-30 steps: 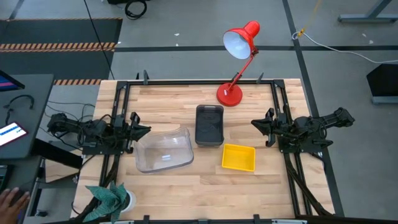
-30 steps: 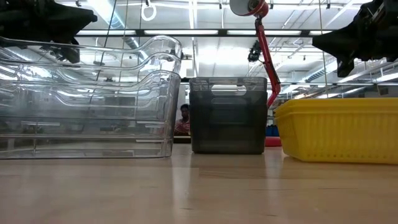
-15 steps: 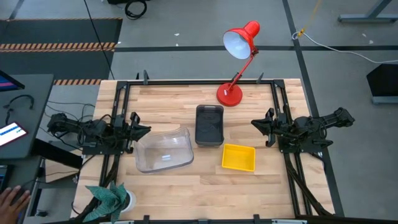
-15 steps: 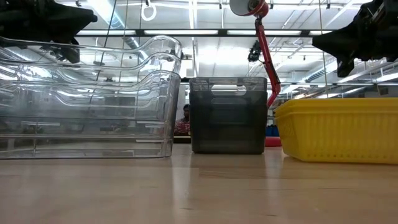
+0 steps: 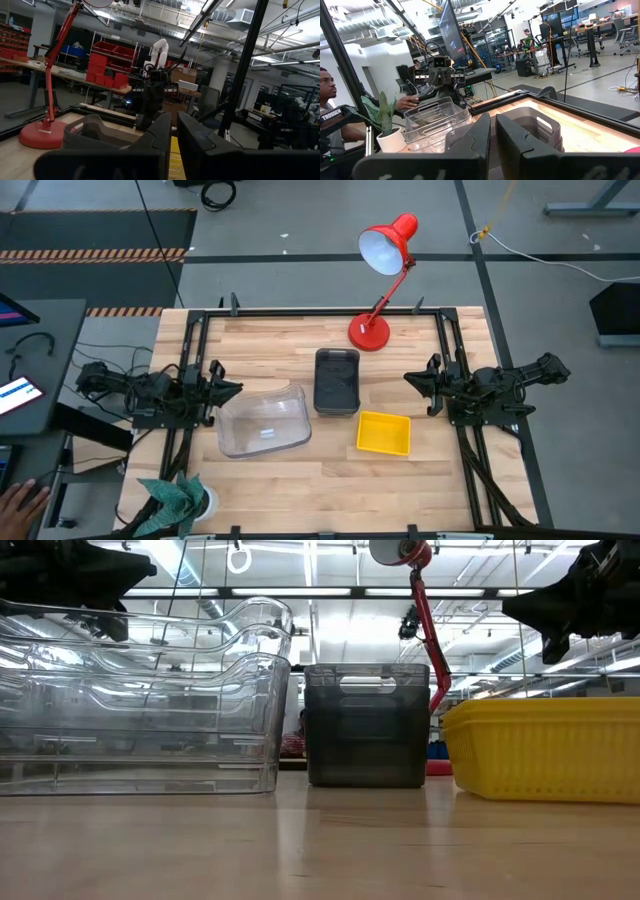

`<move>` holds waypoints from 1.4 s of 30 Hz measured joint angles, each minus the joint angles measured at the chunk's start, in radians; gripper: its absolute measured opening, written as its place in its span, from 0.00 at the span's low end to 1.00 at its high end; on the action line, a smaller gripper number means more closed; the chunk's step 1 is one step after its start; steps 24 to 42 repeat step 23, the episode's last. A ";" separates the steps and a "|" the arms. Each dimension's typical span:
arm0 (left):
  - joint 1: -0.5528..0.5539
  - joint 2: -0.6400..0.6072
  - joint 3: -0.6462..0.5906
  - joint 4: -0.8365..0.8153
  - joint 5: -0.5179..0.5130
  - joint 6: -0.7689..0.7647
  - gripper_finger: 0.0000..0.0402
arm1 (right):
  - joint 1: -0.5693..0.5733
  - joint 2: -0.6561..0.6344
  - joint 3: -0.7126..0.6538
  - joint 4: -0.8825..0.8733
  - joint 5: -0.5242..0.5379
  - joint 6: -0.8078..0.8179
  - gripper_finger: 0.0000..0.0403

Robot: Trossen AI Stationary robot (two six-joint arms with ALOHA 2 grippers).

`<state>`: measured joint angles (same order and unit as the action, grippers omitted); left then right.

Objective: Stack baskets by color
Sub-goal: Return to Home Position

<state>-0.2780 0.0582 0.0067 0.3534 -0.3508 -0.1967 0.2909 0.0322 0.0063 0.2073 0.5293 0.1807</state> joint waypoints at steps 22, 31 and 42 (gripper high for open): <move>0.000 0.000 0.000 0.000 0.000 0.000 0.09 | 0.000 0.000 0.000 0.000 0.000 0.000 0.08; 0.000 0.000 0.000 0.000 0.000 0.000 0.08 | 0.000 0.000 0.000 0.000 0.000 0.000 0.08; 0.000 0.000 0.000 0.000 0.000 0.000 0.08 | 0.000 0.000 0.000 0.000 0.000 0.000 0.08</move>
